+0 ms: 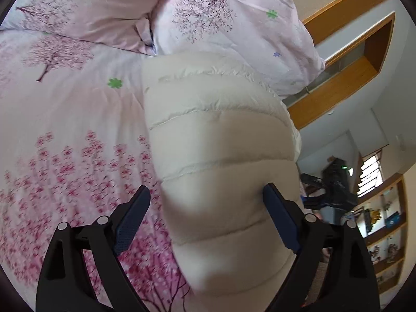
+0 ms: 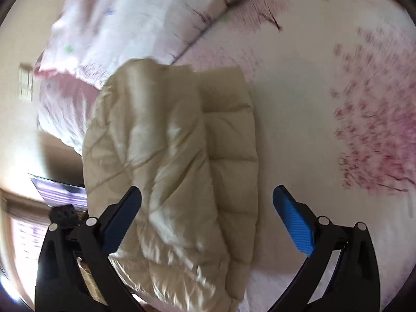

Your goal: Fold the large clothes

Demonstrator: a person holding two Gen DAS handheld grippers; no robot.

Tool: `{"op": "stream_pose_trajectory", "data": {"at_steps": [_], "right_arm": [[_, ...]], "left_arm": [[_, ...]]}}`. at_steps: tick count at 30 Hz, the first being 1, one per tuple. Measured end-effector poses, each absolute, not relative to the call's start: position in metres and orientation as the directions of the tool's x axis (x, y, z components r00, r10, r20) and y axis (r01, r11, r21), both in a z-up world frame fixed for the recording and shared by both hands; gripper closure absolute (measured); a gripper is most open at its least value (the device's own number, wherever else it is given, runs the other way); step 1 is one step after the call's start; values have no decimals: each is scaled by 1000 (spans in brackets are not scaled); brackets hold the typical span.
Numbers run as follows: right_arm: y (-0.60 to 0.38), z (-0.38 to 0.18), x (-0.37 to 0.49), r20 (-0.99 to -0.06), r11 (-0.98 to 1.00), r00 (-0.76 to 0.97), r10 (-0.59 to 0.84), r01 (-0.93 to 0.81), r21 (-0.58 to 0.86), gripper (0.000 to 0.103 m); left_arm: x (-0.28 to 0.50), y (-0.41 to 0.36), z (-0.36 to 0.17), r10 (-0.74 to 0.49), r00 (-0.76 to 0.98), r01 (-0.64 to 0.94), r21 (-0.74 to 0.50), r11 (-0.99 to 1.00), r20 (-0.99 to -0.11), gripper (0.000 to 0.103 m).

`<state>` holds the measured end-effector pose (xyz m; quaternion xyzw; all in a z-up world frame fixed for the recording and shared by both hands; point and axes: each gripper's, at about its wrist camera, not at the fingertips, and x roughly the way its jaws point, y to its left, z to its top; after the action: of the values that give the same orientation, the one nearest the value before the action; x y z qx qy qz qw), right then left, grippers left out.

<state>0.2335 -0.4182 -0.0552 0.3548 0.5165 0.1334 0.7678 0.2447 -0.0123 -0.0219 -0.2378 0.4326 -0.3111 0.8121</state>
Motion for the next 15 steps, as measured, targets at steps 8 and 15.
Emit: {"op": "stream_pose_trajectory", "data": {"at_steps": [8, 15], "right_arm": [[-414, -76, 263, -607, 633, 388, 694, 73, 771, 2], [-390, -72, 273, -582, 636, 356, 731, -44, 771, 2]], "left_arm": [[270, -22, -29, -766, 348, 291, -714, 637, -541, 14], [285, -22, -47, -820, 300, 246, -791, 560, -487, 13]]}}
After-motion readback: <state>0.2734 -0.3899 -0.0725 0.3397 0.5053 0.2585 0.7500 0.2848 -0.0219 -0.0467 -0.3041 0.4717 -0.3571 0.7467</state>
